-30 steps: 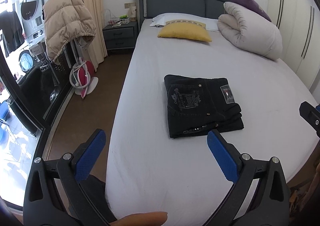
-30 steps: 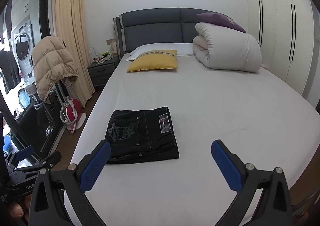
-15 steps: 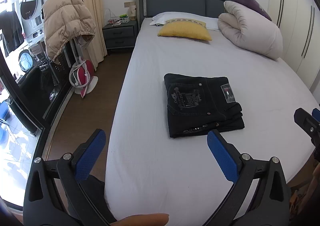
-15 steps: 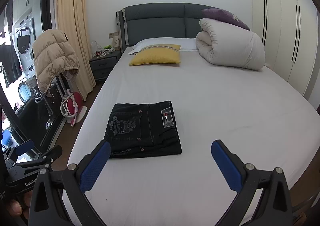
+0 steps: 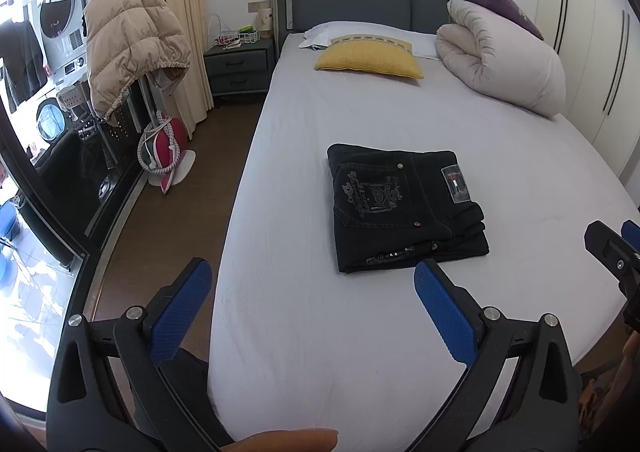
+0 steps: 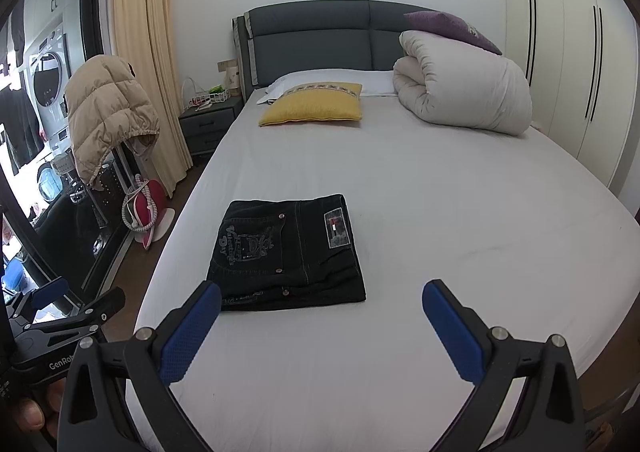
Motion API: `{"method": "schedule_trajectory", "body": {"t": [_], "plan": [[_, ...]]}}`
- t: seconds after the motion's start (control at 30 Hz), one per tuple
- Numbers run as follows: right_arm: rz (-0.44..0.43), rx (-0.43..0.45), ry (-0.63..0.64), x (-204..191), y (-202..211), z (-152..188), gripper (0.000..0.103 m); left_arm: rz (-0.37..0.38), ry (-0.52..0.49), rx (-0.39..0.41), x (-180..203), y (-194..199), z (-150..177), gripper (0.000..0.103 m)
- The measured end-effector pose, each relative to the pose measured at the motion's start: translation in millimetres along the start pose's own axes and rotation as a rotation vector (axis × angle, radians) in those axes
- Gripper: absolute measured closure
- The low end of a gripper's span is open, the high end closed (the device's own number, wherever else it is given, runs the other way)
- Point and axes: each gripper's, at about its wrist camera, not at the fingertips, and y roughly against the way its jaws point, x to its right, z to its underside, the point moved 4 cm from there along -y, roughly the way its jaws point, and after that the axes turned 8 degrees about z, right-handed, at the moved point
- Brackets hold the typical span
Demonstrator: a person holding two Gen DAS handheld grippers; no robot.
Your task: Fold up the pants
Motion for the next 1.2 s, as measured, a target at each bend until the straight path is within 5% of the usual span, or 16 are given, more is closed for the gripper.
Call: {"method": "schedule_trajectory", "body": {"t": [1.2], "plan": [[-0.004, -0.017, 0.01, -3.5, -1.9, 6.2, 0.0, 0.002, -0.001, -0.004, -3.6, -4.7, 2.5, 0.0]]}}
